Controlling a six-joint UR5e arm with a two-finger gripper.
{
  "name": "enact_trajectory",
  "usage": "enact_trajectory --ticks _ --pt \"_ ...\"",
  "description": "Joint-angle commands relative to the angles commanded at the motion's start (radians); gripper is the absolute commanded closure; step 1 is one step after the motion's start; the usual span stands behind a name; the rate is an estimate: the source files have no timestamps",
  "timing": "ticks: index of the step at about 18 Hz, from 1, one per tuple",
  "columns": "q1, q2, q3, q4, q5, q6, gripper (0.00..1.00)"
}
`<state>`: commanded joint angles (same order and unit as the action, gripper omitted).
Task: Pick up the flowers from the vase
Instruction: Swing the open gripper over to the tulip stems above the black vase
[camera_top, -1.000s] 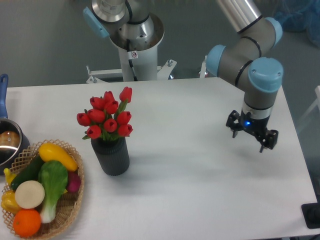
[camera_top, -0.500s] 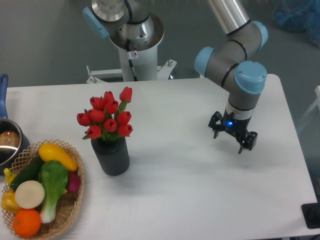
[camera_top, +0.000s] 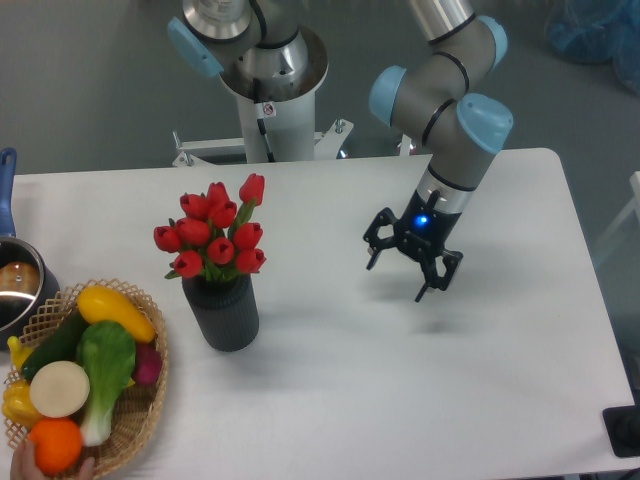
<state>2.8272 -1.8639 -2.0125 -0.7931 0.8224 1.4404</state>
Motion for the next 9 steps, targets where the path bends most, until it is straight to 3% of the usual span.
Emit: enact_trajectory --ticks 9 --pt "-0.031 0.060 0.014 0.002 -0.008 -0.005 0.00"
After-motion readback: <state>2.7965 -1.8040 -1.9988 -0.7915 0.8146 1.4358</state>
